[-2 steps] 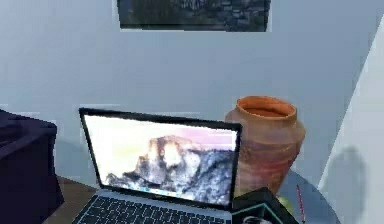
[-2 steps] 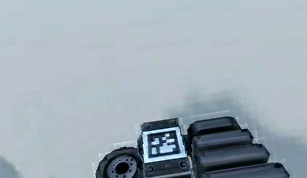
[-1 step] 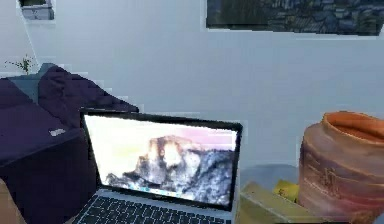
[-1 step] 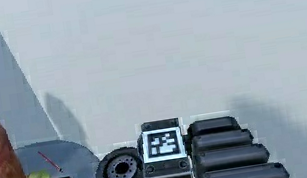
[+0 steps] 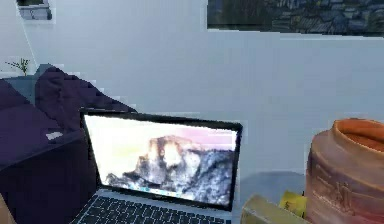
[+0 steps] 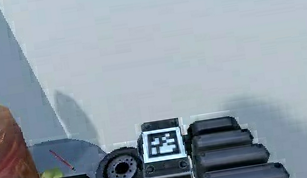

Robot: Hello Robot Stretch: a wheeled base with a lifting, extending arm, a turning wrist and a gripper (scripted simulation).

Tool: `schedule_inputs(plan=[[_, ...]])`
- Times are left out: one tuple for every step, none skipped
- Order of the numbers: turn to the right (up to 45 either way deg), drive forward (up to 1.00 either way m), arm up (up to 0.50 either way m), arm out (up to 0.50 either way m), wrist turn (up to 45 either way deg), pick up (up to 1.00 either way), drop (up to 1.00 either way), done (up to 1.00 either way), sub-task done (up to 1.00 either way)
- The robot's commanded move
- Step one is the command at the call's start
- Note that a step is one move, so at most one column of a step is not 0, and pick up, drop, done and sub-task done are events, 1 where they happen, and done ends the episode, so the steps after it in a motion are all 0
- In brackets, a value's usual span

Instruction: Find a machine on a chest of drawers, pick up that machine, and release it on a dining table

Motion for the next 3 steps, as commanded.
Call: schedule_inputs(plan=[[0.0, 0.00, 0.00, 0.22, 0.0, 0.00, 0.00, 0.00, 0.00], [0.0, 0.00, 0.00, 0.00, 39.0, 0.00, 0.00, 0.00, 0.00], [0.0, 0.00, -0.30, 0.00, 0.0, 0.00, 0.00, 0.00, 0.00]])
